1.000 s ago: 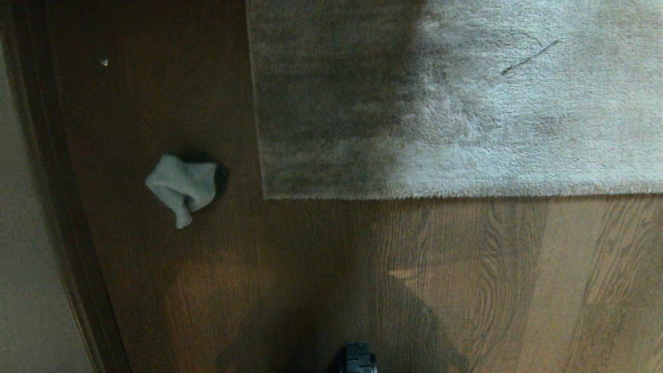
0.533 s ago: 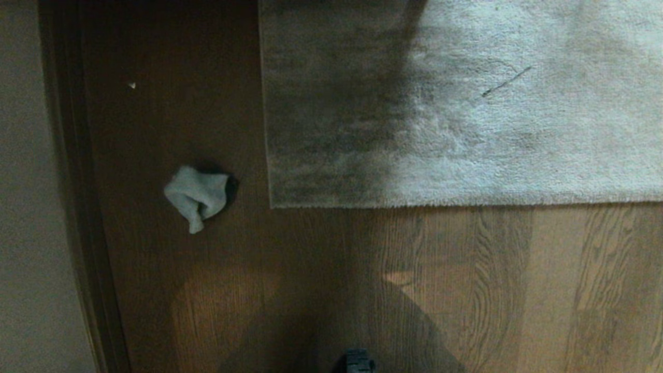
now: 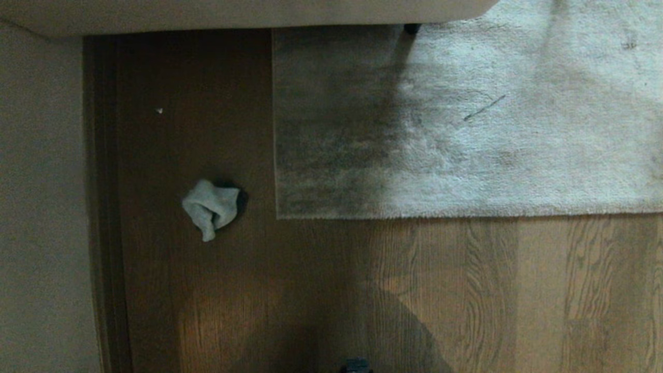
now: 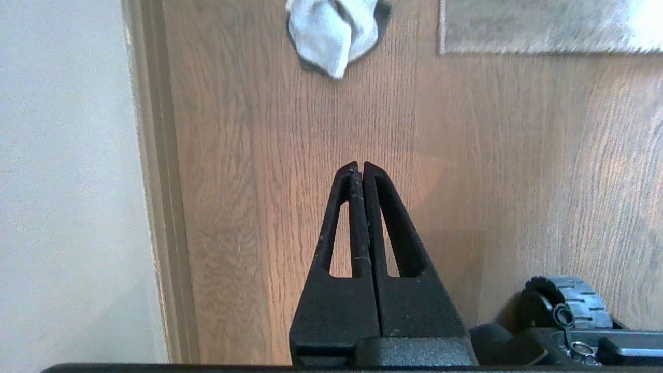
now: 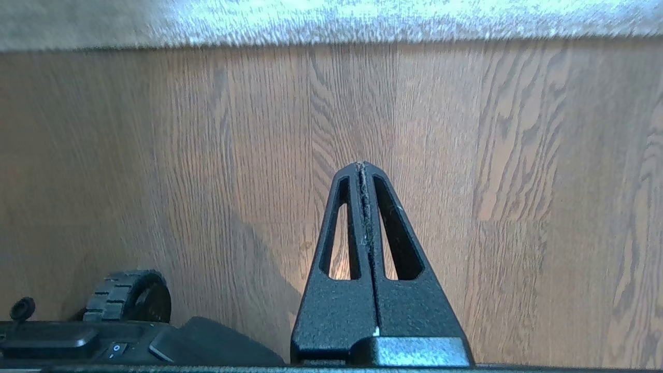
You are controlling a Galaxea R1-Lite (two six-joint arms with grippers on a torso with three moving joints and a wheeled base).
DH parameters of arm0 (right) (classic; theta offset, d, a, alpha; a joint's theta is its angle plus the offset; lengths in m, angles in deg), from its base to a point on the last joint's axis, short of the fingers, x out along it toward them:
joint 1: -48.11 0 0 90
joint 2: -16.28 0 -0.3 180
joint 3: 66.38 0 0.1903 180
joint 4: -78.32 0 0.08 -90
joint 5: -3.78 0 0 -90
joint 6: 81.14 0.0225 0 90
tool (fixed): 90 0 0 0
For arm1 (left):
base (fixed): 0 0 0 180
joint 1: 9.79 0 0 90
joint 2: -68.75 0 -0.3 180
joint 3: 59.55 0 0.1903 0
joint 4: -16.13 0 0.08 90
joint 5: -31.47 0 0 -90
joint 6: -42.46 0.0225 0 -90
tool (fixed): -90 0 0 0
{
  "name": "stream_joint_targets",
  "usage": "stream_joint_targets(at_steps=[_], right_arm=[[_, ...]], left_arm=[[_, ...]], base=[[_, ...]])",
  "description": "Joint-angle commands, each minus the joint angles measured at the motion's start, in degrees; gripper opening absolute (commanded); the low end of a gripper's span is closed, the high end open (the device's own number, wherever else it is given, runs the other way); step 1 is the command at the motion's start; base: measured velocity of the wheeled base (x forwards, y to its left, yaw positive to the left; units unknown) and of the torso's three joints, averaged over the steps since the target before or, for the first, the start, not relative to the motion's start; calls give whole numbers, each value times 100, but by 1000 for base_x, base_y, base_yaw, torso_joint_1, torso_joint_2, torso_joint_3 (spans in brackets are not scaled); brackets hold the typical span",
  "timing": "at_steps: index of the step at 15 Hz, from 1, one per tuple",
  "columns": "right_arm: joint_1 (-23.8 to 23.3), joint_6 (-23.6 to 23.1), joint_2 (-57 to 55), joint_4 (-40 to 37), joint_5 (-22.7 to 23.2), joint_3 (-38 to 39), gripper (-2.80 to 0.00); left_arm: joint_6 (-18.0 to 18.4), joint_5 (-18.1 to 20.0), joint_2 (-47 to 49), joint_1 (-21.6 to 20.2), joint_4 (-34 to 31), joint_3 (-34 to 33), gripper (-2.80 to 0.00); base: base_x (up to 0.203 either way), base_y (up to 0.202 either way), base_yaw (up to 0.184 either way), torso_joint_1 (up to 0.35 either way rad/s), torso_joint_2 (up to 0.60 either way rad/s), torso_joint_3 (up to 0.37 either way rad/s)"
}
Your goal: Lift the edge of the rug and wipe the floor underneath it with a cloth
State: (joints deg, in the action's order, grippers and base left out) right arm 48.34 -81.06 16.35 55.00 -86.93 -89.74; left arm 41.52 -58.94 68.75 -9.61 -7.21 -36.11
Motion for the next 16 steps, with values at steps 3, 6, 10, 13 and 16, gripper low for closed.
stream_joint_targets(at_steps=[3,6,10,13,16], right_arm=[[4,1,-7,4,0,0,-280],[4,1,-7,4,0,0,-280],[4,1,-7,4,0,0,-280],[4,1,-7,4,0,0,-280],[4,1,-7,4,0,0,-280]], left_arm=[[15,6,0,-1,2,-2,-280],[-3,6,0,-1,6,1,-280],[-3,-2,0,-1,-1,1,-280],[6,5,0,-1,-2,1,-280],[15,6,0,-1,-2,1,-280]], base=[[0,0,0,0,4,204],[0,0,0,3,-1,202],[0,0,0,0,0,204],[0,0,0,-1,1,204],[0,0,0,4,0,205]])
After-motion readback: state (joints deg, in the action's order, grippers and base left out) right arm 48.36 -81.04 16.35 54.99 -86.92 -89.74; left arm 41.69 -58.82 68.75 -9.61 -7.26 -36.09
